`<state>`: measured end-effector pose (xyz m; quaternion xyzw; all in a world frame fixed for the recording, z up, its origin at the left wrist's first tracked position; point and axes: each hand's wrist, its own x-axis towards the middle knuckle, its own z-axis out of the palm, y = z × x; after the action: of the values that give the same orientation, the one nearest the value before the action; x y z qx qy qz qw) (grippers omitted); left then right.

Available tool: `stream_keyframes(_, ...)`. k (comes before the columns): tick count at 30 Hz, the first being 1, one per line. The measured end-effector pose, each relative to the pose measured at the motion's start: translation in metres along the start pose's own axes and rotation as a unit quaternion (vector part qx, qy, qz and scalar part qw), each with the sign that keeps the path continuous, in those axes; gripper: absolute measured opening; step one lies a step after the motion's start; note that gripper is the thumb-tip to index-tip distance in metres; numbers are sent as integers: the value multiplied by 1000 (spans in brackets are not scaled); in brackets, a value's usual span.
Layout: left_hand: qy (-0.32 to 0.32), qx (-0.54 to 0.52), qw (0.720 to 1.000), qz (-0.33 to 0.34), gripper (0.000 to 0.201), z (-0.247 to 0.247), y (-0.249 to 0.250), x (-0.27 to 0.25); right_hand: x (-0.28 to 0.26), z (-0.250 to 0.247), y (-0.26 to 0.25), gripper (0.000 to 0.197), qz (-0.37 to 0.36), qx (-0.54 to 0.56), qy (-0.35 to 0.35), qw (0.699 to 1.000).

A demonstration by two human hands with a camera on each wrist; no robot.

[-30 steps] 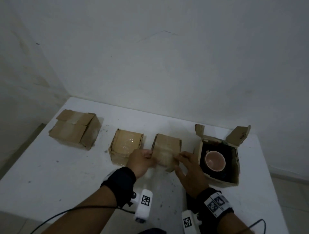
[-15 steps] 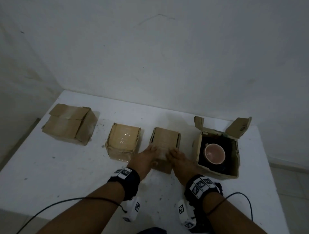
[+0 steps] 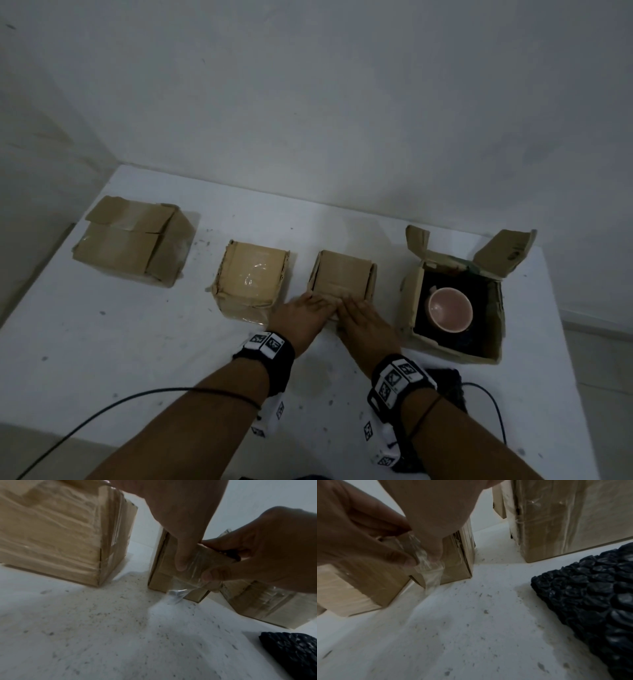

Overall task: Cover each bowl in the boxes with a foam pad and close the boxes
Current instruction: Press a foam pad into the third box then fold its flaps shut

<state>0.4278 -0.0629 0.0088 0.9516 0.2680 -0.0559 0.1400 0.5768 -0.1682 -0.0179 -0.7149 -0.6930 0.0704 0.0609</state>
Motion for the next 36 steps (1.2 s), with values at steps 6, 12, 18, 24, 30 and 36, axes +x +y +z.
stream_keyframes(6, 6, 73, 995, 61, 69, 20, -10, 11, -4, 12, 3, 56, -14, -20, 71, 997)
stream_keyframes(12, 80, 59, 992, 78, 71, 35, -14, 10, 4, 14, -8, 53, 37, 21, 145, 989)
stream_keyframes(18, 86, 66, 992, 62, 78, 44, -15, 13, 10, 20, -5, 59, 48, 27, 114, 992)
stream_keyframes(24, 155, 56, 985, 54, 65, 53, -10, 16, 12, 26, -3, 52, 35, 8, 138, 990)
stream_keyframes(30, 179, 73, 980, 43, 52, 50, -7, 18, 14, 27, -4, 56, 27, -9, 144, 989)
stream_keyframes(36, 203, 69, 975, 49, 47, 55, -8, 21, 12, 19, -4, 63, 35, -4, 82, 996)
